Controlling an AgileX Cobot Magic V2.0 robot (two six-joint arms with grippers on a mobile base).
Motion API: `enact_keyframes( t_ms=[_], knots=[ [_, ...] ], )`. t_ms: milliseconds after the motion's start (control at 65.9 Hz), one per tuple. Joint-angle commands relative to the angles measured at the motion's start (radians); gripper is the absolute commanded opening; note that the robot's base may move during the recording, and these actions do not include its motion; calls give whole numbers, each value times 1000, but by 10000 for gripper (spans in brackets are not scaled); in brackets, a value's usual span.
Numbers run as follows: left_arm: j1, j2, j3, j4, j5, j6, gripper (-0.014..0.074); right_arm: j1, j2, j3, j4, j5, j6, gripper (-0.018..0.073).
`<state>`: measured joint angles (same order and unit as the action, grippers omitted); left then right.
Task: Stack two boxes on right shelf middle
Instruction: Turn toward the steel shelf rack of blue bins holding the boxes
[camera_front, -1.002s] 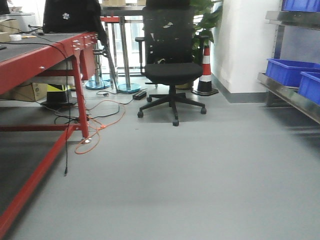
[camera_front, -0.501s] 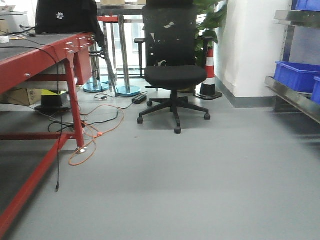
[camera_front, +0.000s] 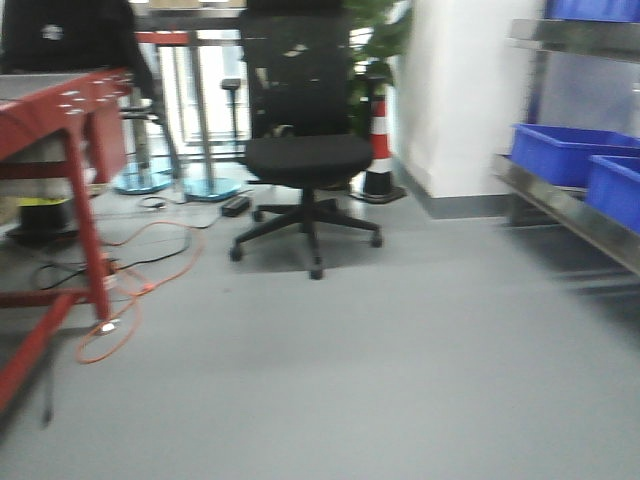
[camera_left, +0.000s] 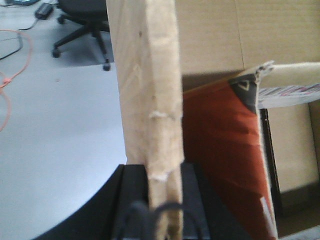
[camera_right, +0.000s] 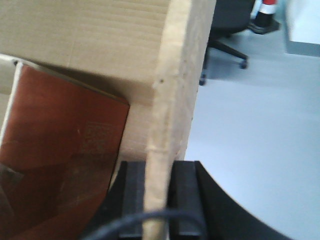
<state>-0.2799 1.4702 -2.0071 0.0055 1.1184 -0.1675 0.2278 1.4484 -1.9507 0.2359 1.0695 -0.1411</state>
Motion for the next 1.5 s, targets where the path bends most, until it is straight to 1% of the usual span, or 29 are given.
enact_keyframes(
  t_ms=[0,1488],
  knots=[
    [7,-17,-10,7,-46,3,-111,-6,-15,-13,-25,-52,-11,-154],
    [7,-17,-10,7,-46,3,-111,-6,-15,-13,-25,-52,-11,-154]
  ],
)
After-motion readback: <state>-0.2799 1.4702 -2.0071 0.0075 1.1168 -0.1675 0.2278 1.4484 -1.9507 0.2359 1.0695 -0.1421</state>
